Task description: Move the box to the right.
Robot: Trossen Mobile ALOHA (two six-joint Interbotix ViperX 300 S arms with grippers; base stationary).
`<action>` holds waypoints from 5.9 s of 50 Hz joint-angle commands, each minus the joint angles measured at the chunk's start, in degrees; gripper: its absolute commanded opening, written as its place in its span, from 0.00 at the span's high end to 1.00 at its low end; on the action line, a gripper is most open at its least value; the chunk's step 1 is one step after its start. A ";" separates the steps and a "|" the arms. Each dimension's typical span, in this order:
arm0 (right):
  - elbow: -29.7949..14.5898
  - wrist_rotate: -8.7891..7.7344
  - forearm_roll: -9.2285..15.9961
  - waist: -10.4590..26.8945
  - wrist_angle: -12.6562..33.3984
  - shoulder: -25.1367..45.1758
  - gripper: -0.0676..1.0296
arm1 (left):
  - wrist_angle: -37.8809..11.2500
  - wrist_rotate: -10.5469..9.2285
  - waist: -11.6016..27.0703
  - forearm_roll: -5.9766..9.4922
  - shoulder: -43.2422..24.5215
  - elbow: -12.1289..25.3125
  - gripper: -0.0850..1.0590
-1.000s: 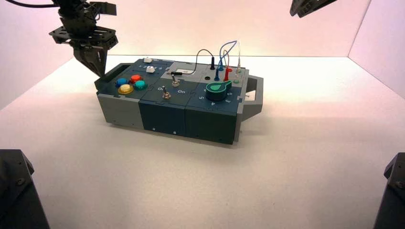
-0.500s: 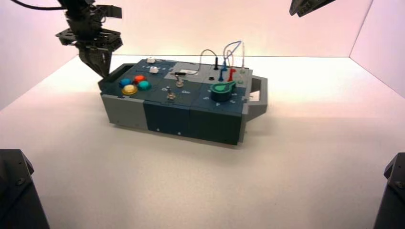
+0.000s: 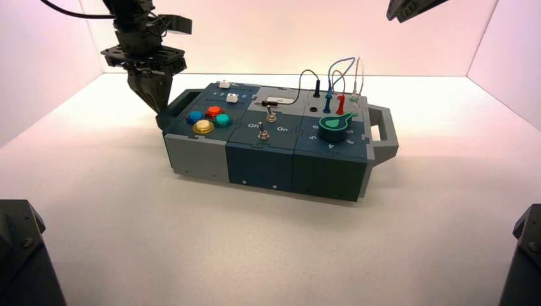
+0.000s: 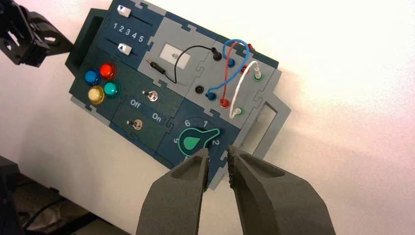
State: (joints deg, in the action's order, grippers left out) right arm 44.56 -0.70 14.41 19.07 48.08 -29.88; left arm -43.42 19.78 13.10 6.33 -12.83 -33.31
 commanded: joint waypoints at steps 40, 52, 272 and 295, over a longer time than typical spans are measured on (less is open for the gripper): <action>-1.23 1.05 -5.89 -3.78 -2.29 15.56 0.96 | -0.79 0.35 4.57 1.32 1.14 1.32 0.95; -0.62 0.88 -5.89 -3.69 -2.64 20.74 0.96 | -0.97 0.35 4.66 1.41 1.23 1.85 0.95; -13.36 1.58 -20.74 -20.83 2.64 33.22 0.94 | -16.35 -0.70 22.59 5.63 -3.08 22.68 0.95; -11.87 1.41 -20.83 -20.83 1.76 29.27 0.94 | -16.87 -0.79 22.15 4.48 -2.72 25.58 0.95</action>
State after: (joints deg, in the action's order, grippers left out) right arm 33.31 0.70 -6.42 -1.93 50.10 1.76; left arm -60.12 19.07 35.42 10.81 -18.28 -9.84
